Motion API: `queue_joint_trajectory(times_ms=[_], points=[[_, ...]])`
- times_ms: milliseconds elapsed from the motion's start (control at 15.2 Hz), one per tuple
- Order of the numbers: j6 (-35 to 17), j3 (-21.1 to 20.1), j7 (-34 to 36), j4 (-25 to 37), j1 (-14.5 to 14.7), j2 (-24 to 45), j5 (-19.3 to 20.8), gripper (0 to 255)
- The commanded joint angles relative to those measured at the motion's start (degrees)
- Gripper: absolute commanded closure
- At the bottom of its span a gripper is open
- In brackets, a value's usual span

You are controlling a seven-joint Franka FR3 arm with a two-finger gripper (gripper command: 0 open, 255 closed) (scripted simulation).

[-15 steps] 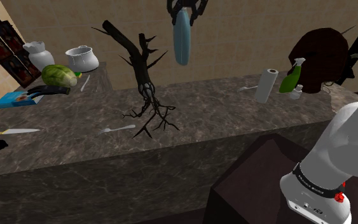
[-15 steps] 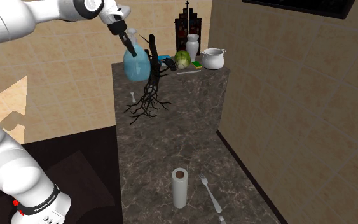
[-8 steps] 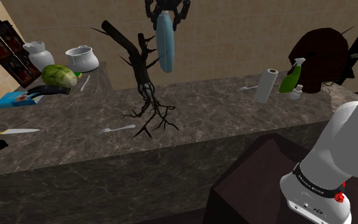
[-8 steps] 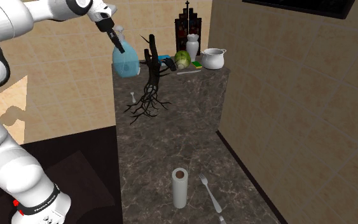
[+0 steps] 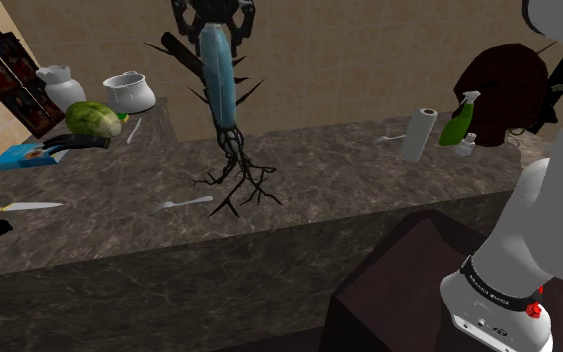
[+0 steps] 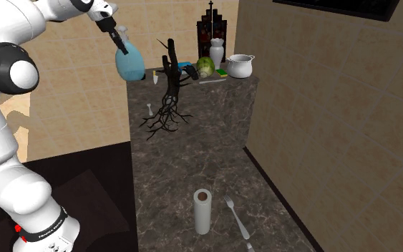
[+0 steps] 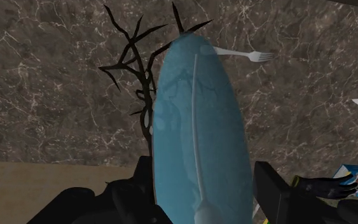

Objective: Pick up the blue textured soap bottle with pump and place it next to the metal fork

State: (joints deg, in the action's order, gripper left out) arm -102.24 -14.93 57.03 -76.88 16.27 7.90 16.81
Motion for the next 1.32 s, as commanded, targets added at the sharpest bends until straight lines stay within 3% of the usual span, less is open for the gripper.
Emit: queue_joint_trajectory(times_ms=[0, 264, 1254], points=[[2.05, -1.07, 2.48, 4.19, 2.03, 2.91, 1.75, 255], [6.94, -2.49, 6.51, 15.08, 7.09, 10.58, 5.64, 255], [-6.83, -2.15, 9.72, -4.06, 4.7, 5.34, 4.58, 255]])
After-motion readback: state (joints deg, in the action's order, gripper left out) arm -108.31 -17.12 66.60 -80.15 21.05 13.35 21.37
